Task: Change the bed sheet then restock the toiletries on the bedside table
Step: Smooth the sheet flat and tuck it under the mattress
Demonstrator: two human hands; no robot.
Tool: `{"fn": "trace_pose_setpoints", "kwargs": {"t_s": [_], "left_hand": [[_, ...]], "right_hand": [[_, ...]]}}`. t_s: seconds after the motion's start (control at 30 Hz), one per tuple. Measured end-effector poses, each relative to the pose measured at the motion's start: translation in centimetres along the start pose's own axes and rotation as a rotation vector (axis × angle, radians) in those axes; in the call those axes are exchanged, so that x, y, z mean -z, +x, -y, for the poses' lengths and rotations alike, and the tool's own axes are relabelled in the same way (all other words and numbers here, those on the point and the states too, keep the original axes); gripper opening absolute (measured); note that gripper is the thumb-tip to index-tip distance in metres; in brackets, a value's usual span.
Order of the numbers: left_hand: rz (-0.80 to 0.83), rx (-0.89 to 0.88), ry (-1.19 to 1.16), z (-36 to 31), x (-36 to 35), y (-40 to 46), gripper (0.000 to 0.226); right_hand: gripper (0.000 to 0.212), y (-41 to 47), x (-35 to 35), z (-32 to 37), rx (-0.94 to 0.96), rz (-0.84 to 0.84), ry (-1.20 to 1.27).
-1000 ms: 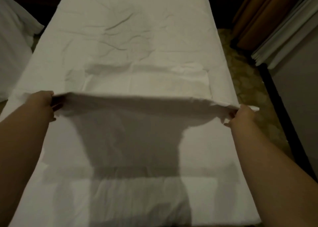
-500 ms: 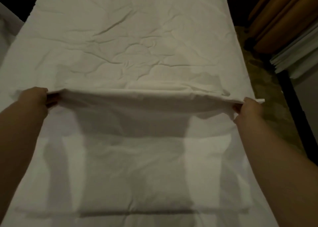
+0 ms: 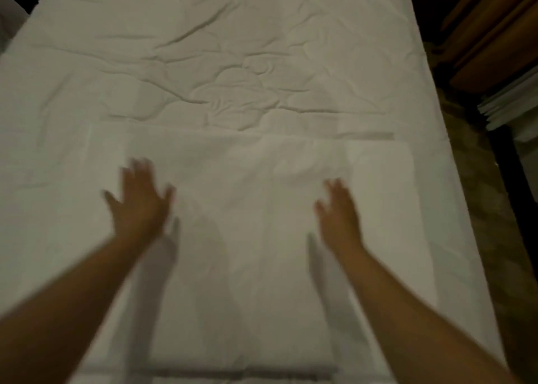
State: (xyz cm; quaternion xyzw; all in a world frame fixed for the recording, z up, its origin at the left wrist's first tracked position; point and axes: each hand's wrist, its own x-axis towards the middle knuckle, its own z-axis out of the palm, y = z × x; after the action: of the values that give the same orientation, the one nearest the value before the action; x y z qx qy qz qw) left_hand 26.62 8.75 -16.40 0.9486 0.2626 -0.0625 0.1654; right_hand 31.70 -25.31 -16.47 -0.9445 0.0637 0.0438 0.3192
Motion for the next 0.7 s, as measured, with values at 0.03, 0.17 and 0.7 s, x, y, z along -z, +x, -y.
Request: {"fn": "trace_pose_setpoints", "kwargs": {"t_s": [0.03, 0.17, 0.7], "left_hand": [[0.100, -0.199, 0.090, -1.1, -2.5, -3.8, 0.058], [0.235, -0.575, 0.302, -0.5, -10.4, -13.0, 0.061], [-0.171, 0.947, -0.604, 13.4, -3.2, -19.4, 0.083]], "right_hand": [[0.044, -2.8, -2.6, 1.0, 0.176, 0.121, -0.133], [0.051, -11.3, -8.6, 1.3, 0.613, 0.372, -0.438], [0.058, -20.1, -3.3, -6.2, 0.174, 0.176, -0.633]]}}
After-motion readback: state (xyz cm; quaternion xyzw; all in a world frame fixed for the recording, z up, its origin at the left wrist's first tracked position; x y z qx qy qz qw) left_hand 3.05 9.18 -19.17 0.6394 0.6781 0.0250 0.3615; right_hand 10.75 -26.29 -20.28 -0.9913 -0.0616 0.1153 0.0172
